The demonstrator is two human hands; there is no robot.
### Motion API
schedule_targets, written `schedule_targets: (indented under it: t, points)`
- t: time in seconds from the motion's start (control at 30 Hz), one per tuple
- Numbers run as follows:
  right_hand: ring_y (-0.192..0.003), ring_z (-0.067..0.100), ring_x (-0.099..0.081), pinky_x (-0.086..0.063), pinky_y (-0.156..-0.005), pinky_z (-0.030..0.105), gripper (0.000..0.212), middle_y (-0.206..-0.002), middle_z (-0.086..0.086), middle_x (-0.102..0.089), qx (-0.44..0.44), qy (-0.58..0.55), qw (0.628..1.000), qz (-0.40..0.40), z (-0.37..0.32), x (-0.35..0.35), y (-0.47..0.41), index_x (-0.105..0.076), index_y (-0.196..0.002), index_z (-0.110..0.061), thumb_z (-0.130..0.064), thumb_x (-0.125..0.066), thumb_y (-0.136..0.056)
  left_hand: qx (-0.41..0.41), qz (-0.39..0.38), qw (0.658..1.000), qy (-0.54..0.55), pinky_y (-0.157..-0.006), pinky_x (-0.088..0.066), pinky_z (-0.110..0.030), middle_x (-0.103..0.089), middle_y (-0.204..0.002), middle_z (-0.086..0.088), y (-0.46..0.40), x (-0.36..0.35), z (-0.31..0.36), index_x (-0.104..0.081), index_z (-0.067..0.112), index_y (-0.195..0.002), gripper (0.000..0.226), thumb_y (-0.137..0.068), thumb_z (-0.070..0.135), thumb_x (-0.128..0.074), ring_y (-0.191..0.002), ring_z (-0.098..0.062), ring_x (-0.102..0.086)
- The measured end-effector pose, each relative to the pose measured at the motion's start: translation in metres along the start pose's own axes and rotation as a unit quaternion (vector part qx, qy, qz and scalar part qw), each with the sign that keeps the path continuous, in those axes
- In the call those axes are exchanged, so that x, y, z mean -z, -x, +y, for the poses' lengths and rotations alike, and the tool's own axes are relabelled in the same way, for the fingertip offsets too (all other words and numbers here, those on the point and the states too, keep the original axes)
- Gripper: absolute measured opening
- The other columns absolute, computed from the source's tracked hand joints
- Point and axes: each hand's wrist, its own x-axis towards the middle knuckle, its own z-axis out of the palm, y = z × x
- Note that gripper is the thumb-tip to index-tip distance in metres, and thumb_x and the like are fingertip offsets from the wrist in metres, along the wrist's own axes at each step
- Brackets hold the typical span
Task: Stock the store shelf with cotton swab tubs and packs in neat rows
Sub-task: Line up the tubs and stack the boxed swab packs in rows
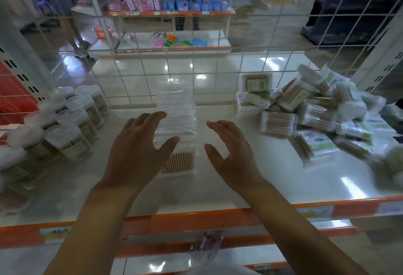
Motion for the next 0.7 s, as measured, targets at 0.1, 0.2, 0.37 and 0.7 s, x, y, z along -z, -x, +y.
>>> schedule_targets:
  t: [0.1, 0.2, 0.37, 0.7]
  points:
    - [-0.112, 0.020, -0.051, -0.027, -0.090, 0.009, 0.045, -0.120, 0.007, -0.056, -0.010, 0.013, 1.000, -0.002, 0.012, 0.017, 0.004, -0.057, -0.124, -0.009, -0.023, -0.054, -0.082, -0.027, -0.005, 1.000, -0.012, -0.085, -0.039, -0.037, -0.061, -0.119, -0.010, -0.001, -0.014, 0.024, -0.055, 0.010, -0.126, 0.050, -0.083, 0.034, -0.065, -0.110, -0.030, -0.053]
    - [-0.113, 0.015, -0.048, -0.021, -0.088, 0.000, 0.043, -0.122, 0.004, -0.054, -0.025, 0.019, 0.999, -0.003, 0.026, 0.039, 0.011, -0.057, -0.124, -0.012, -0.024, -0.053, -0.084, -0.049, -0.013, 0.999, -0.011, -0.081, -0.040, -0.036, -0.063, -0.114, -0.010, -0.003, -0.032, 0.050, -0.057, 0.009, -0.123, 0.052, -0.080, 0.038, -0.062, -0.105, -0.032, -0.056]
    - [-0.114, 0.018, -0.050, -0.031, -0.091, 0.015, 0.040, -0.120, 0.002, -0.055, -0.063, 0.018, 0.998, -0.003, 0.054, 0.077, 0.024, -0.060, -0.120, -0.013, -0.026, -0.052, -0.082, -0.082, -0.021, 0.996, 0.001, -0.078, -0.039, -0.034, -0.064, -0.111, -0.007, -0.002, -0.067, 0.091, -0.058, 0.010, -0.122, 0.048, -0.080, 0.030, -0.070, -0.103, -0.030, -0.058]
    - [-0.098, 0.007, -0.054, -0.043, -0.088, 0.023, 0.023, -0.105, 0.001, -0.062, -0.136, -0.008, 0.987, 0.086, 0.110, 0.138, 0.061, -0.066, -0.105, -0.010, -0.009, -0.062, -0.083, -0.144, -0.079, 0.986, 0.017, -0.080, -0.045, -0.039, -0.063, -0.110, -0.006, 0.008, -0.116, 0.165, -0.061, 0.012, -0.116, 0.037, -0.083, 0.029, -0.063, -0.101, -0.031, -0.056]
